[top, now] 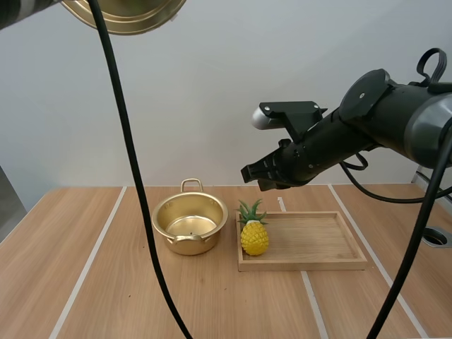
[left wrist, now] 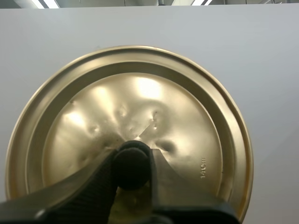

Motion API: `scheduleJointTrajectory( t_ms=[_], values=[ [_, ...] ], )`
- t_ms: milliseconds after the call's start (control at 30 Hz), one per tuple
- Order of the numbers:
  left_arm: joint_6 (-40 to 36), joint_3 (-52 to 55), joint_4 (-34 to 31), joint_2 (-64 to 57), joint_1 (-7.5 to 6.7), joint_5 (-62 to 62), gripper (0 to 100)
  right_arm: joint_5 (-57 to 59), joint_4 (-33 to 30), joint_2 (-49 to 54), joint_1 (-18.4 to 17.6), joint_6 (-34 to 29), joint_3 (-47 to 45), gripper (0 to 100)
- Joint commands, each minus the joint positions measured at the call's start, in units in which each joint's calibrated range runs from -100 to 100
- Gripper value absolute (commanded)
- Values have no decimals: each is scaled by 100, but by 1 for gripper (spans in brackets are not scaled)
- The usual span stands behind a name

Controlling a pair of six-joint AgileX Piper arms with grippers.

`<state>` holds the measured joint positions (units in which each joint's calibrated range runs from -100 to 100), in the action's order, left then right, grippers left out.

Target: Open the pot, put the pineapple inside, and close it

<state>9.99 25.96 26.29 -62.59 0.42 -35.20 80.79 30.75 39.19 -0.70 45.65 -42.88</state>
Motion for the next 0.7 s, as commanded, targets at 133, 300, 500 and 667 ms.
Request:
scheduleJointTrajectory(
  t_ms=[133,300,500,667],
  values=[
    [-49,-24,61,-40,7,135,0,29,-127,32,20,55,7,86],
    [-49,-24,61,-40,7,135,0,48,-466,-21,20,-69,7,100],
    [-49,-24,61,-40,7,135,0,138,-325,-61,20,-143,7,100],
    [-49,-24,61,-40,7,135,0,102,-240,-61,20,-85,1,100]
  ],
)
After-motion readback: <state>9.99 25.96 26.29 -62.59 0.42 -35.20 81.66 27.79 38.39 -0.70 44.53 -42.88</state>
